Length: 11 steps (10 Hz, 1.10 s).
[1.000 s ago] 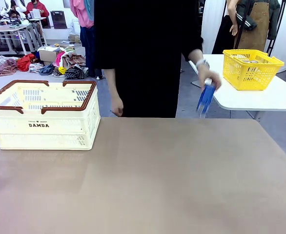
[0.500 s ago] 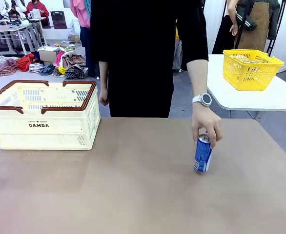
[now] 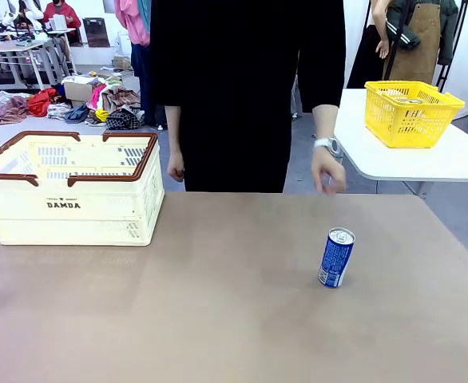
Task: Place the drinks into the Shopping basket.
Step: Pick up one drink and place it into the Shopping basket.
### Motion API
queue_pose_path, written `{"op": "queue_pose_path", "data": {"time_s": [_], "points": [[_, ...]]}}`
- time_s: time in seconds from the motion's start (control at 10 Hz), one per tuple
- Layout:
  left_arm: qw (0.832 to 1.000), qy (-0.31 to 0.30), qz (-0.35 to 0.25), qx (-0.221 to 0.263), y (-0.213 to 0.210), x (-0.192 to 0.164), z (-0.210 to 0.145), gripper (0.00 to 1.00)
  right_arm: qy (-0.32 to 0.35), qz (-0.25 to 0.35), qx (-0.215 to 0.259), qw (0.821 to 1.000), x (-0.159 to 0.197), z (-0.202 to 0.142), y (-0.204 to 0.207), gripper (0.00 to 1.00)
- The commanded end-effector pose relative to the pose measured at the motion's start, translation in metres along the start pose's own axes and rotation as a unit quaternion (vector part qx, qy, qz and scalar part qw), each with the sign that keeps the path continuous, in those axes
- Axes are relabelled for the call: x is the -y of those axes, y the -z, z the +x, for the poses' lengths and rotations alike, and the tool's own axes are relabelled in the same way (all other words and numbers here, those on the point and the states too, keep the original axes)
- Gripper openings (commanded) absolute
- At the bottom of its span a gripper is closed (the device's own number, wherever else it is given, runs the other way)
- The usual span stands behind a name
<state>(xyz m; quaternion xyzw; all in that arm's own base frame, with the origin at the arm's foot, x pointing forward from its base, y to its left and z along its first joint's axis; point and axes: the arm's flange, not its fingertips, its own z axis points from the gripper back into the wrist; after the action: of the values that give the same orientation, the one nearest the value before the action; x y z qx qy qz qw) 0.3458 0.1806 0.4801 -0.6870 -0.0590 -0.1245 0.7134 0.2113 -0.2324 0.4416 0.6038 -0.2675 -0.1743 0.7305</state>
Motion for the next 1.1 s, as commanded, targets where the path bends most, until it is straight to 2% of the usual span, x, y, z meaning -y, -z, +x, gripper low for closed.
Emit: {"op": "queue_pose_path", "data": {"time_s": [0.0, 0.4, 0.5, 0.6, 0.8, 0.9, 1.0], "points": [[1.0, -0.005, -0.004, 0.007, 0.001, 0.002, 0.0, 1.0, -0.012, 0.012, 0.008, 1.0, -0.002, 0.004, 0.0, 1.0], [1.0, -0.005, -0.004, 0.007, 0.001, 0.002, 0.0, 1.0, 0.0, 0.0, 0.0, 1.0, 0.0, 0.0, 0.0, 1.0], [1.0, -0.005, -0.004, 0.007, 0.001, 0.002, 0.0, 1.0, -0.013, -0.055, -0.053, 0.997, -0.025, 0.01, 0.015, 1.0], [1.0, -0.005, -0.004, 0.007, 0.001, 0.002, 0.0, 1.0, -0.036, -0.107, -0.122, 0.986, -0.048, 0.025, 0.052, 1.0], [1.0, -0.005, -0.004, 0.007, 0.001, 0.002, 0.0, 1.0, -0.091, -0.197, -0.247, 0.945, -0.085, 0.045, 0.15, 1.0], [1.0, -0.005, -0.004, 0.007, 0.001, 0.002, 0.0, 1.0, -0.129, -0.248, -0.301, 0.912, -0.099, 0.04, 0.207, 1.0], [1.0, -0.005, -0.004, 0.007, 0.001, 0.002, 0.0, 1.0, -0.167, -0.301, -0.327, 0.88, -0.111, 0.026, 0.248, 1.0]]}}
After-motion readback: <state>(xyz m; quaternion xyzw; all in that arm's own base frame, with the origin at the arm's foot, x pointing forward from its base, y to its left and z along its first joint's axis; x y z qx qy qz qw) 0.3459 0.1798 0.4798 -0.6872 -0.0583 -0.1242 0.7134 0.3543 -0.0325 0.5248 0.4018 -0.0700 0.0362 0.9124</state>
